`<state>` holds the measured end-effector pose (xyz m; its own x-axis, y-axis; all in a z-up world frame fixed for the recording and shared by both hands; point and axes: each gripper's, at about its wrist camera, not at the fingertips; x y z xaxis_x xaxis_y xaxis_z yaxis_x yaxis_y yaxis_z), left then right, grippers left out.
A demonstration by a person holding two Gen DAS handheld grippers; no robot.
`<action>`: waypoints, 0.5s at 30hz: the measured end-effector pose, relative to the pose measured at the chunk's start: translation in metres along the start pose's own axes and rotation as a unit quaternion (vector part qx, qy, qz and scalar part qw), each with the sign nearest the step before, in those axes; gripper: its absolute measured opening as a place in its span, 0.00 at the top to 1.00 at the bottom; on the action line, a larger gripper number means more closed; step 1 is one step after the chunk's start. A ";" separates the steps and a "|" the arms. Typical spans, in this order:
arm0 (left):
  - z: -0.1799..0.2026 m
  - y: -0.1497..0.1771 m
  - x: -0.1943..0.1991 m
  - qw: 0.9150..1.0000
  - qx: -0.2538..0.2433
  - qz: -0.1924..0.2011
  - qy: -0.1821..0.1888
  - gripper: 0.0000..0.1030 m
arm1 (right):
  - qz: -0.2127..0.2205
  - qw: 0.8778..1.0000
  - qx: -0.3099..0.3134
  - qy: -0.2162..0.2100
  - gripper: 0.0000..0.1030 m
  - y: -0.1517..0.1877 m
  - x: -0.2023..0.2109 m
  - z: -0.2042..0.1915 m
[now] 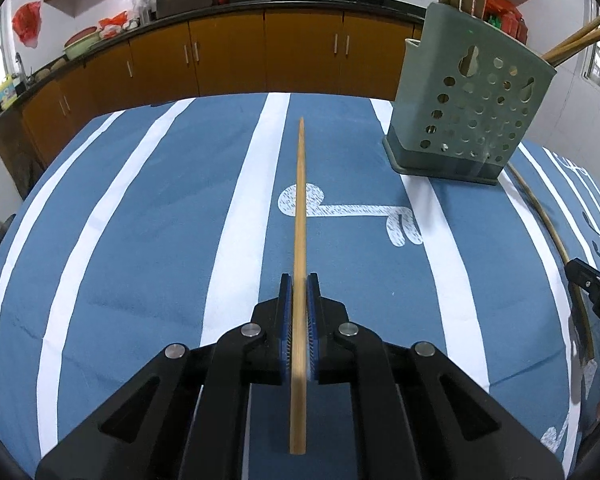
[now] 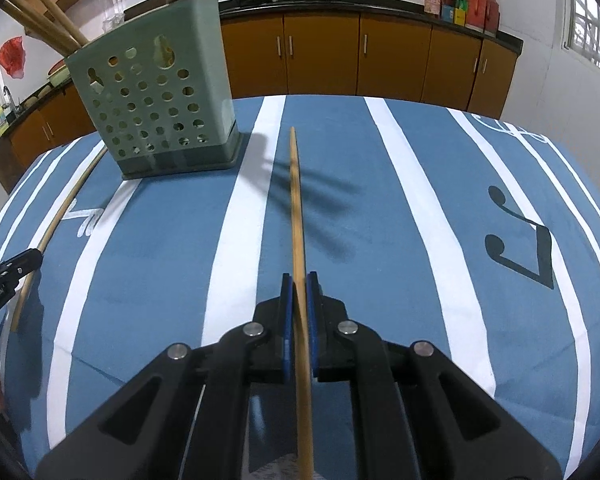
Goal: Organize utensils
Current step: 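Lift both chopsticks upright and carry them over the green caddy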
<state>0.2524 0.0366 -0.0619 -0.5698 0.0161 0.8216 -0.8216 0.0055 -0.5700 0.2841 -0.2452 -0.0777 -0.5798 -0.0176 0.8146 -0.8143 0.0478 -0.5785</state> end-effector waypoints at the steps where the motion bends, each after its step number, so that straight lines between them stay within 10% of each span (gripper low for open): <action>1: -0.001 -0.001 -0.001 1.000 0.001 0.000 0.002 0.92 | 0.000 1.000 -0.001 -0.001 0.91 0.000 0.000 0.000; 15: -0.005 -0.002 -0.003 1.000 0.011 0.000 0.015 0.91 | -0.001 1.000 -0.014 -0.015 0.91 0.000 0.000 0.004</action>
Point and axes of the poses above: each gripper's, at about its wrist camera, not at the fingertips, and x roughly against the way its jaws point, z to its right, y to its underside, and after that the axes turned 4 degrees about -z, right-handed
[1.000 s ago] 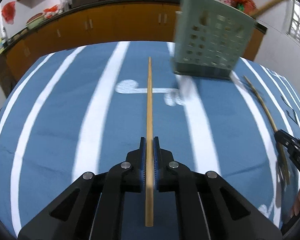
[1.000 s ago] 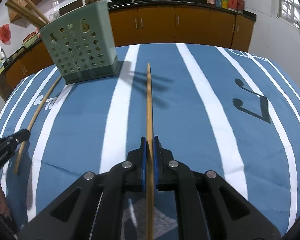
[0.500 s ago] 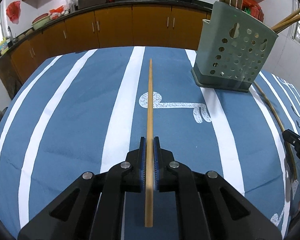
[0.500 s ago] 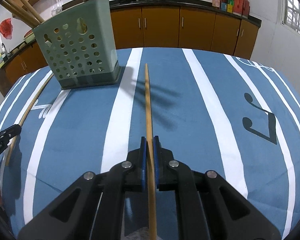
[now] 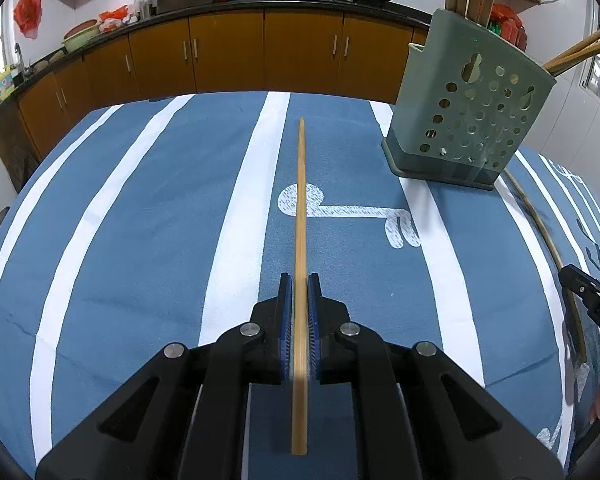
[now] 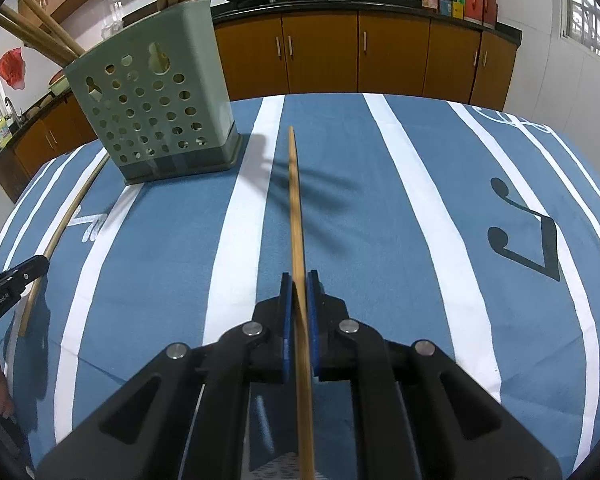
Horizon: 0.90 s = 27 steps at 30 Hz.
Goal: Organize utensils
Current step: 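Lift both chopsticks upright and carry them over the green caddy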
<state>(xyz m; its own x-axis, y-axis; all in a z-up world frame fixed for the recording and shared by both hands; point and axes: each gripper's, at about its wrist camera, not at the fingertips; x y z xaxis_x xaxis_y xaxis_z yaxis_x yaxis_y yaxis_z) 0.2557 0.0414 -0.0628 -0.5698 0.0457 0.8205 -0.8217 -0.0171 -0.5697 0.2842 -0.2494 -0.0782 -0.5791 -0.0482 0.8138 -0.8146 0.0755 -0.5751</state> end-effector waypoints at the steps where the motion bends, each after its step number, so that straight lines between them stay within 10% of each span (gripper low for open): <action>1: 0.000 0.000 0.000 1.000 0.001 0.000 0.001 0.91 | 0.000 1.000 0.000 -0.001 0.91 0.000 0.000 0.000; 27: 0.000 0.000 -0.001 1.000 -0.001 0.000 -0.002 0.91 | 0.001 1.000 -0.006 -0.007 0.91 0.000 -0.001 0.001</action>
Point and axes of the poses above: each gripper's, at about its wrist camera, not at the fingertips, and x roughly against the way its jaws point, z to its right, y to its underside, and after that the axes turned 4 degrees about -z, right-handed
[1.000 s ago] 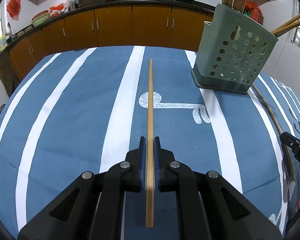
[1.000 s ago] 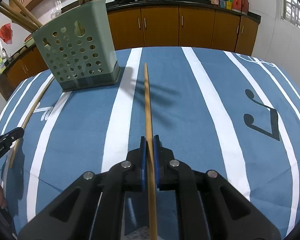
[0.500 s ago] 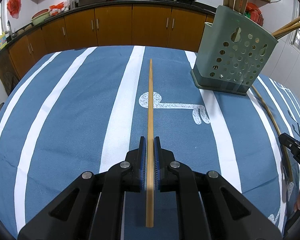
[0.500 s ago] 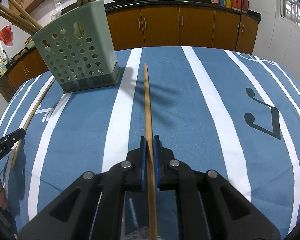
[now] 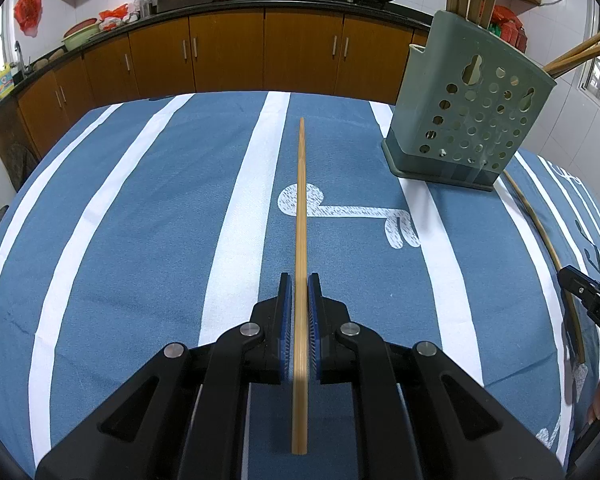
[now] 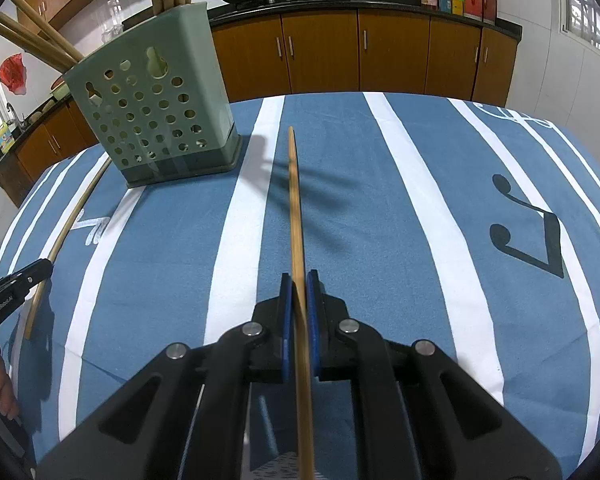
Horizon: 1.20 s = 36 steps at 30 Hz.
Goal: Organize utensils
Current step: 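Lift both chopsticks upright and carry them over the green caddy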
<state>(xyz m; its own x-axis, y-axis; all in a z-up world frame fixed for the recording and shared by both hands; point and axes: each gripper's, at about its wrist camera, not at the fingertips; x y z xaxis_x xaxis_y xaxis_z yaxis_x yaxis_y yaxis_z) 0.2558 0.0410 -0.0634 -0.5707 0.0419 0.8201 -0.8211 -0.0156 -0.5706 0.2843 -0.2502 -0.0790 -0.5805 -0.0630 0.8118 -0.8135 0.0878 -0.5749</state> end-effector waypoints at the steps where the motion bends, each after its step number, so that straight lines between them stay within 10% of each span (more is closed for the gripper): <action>1: 0.002 0.001 0.001 1.000 -0.003 0.000 -0.004 0.91 | 0.000 1.000 0.000 0.001 0.91 0.001 0.000 0.000; 16: 0.000 0.009 0.019 1.000 -0.021 0.000 -0.006 0.93 | 0.034 0.999 -0.010 -0.012 0.92 0.001 0.028 0.006; 36: -0.007 -0.042 0.137 0.986 -0.009 0.156 0.058 0.93 | 0.197 0.980 -0.005 -0.033 0.92 -0.042 0.140 0.005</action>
Point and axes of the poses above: each gripper's, at about its wrist camera, not at the fingertips, and x roughly against the way its jaws point, z to its right, y to its underside, and after that the axes turned 4 degrees about -z, right-handed
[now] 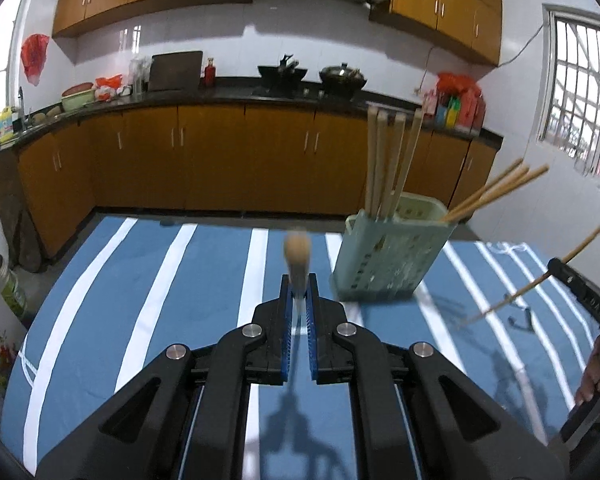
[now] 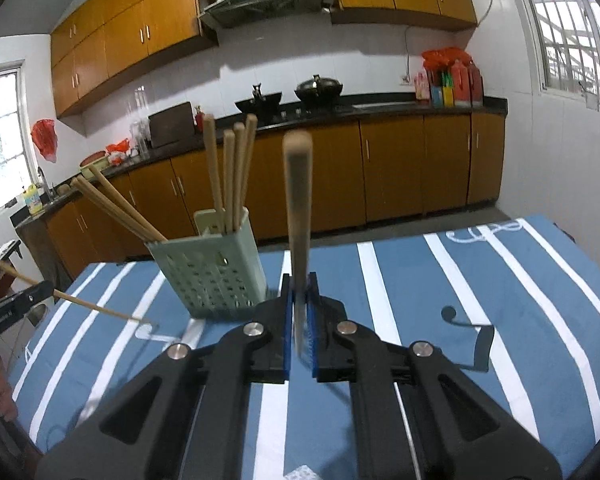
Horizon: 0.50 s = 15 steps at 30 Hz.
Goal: Organize utensils
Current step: 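Lift both chopsticks upright and carry them over the green caddy, then lower both chopsticks into the caddy and open both grippers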
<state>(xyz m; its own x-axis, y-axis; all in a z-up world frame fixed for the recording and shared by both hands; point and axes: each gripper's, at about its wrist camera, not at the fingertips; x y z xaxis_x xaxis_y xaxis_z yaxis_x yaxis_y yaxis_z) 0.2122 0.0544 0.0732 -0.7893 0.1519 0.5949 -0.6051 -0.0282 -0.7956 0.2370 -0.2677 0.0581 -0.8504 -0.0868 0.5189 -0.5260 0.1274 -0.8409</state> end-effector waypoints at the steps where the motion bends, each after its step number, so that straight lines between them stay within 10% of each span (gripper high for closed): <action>1: 0.000 -0.003 0.001 1.000 0.000 0.002 0.001 0.93 | 0.002 1.000 0.001 -0.001 0.92 -0.001 0.001 -0.001; 15: 0.031 -0.044 0.041 0.995 -0.026 0.065 0.070 0.93 | 0.081 0.993 -0.022 -0.084 0.93 -0.059 0.048 -0.014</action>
<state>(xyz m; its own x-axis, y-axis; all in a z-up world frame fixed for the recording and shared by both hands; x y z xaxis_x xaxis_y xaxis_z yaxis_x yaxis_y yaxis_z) 0.2033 0.0310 0.1365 -0.8366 0.2863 0.4670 -0.4891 -0.0063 -0.8722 0.2269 -0.2659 0.1352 -0.9125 -0.2246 0.3419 -0.3860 0.1961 -0.9014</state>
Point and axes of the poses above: each gripper's, at about its wrist camera, not at the fingertips, and x roughly against the way its jaws point, z to its right, y to its underside, and after that the axes turned 4 degrees about -z, right-handed
